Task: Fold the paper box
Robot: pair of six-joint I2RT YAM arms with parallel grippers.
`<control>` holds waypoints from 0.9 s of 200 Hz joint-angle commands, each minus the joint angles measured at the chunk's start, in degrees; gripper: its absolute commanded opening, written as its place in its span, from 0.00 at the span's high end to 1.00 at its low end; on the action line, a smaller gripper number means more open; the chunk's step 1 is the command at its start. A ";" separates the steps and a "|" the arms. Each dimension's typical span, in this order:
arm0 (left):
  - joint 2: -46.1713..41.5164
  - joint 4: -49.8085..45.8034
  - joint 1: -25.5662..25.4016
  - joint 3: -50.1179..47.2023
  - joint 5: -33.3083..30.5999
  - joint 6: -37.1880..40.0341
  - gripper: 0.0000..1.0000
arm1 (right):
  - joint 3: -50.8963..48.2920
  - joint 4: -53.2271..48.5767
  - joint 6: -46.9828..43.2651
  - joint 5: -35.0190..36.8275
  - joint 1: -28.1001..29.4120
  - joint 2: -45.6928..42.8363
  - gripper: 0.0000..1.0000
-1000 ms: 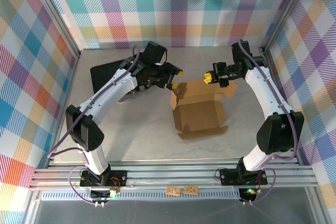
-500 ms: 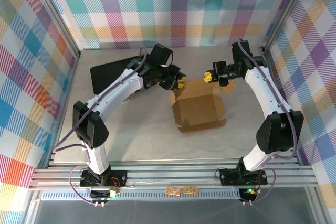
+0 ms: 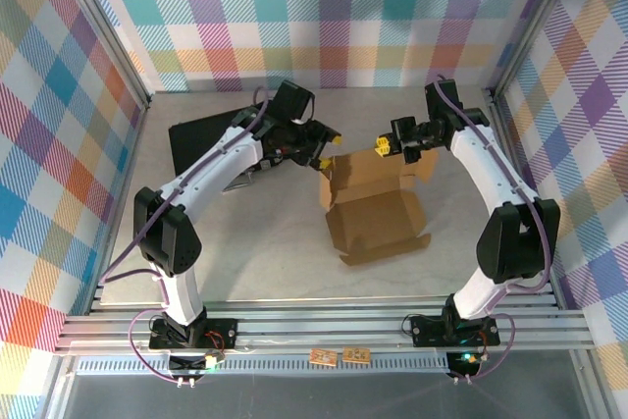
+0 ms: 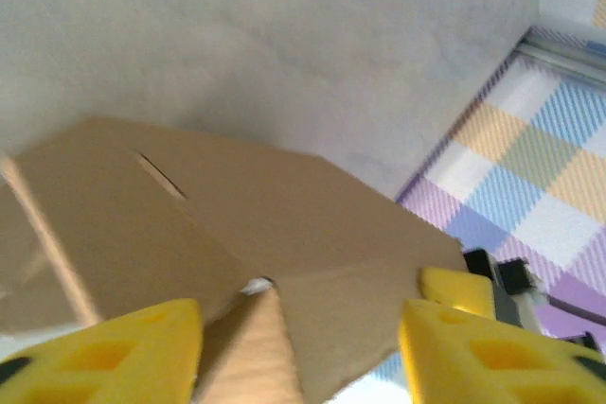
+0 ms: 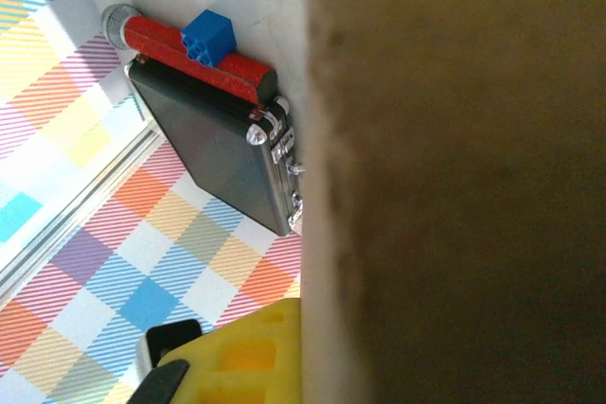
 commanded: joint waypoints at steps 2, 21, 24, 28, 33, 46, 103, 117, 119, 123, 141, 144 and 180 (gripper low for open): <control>-5.42 -6.42 4.14 -1.44 -3.02 12.75 0.38 | -1.48 4.87 -0.81 1.24 0.77 1.54 1.00; -8.12 -7.49 4.63 -4.02 -2.82 21.66 0.39 | -1.90 7.57 -0.02 2.26 1.59 2.18 1.00; -8.61 -7.28 4.60 -4.84 -2.52 22.54 0.39 | -2.01 8.25 0.17 2.31 1.74 2.36 1.00; -9.20 -6.76 4.59 -5.94 -1.81 23.56 0.39 | -2.19 9.05 0.38 2.43 1.94 2.53 1.00; -9.90 -5.89 4.62 -7.93 -1.02 24.58 0.39 | -2.28 10.05 0.64 2.40 2.12 2.84 1.00; -11.51 -4.53 4.60 -12.43 -0.60 26.48 0.40 | -2.27 13.18 0.55 2.23 2.79 3.70 1.00; -12.53 4.04 4.95 -22.65 -0.75 23.25 0.38 | -4.21 18.11 -3.73 1.09 4.70 5.15 1.00; -11.59 6.35 5.10 -23.40 -0.01 21.37 0.39 | -5.57 19.01 -4.92 1.34 4.70 4.78 1.00; -11.49 6.81 5.12 -23.59 0.10 21.20 0.39 | -5.81 19.09 -5.33 1.34 4.70 4.82 1.00; -11.31 7.76 5.14 -23.88 0.36 20.95 0.40 | -6.04 19.25 -5.73 1.40 4.70 4.82 1.00; -10.42 9.90 5.12 -24.13 0.60 21.39 0.48 | -7.93 22.28 -7.60 0.10 4.68 4.74 1.00; -10.32 9.93 5.12 -24.04 0.52 21.84 0.49 | -8.23 22.97 -7.84 -0.24 4.70 4.69 1.00; -12.01 6.41 4.95 -24.31 -3.96 36.92 0.70 | -8.41 22.37 -11.11 -0.08 4.70 4.52 1.00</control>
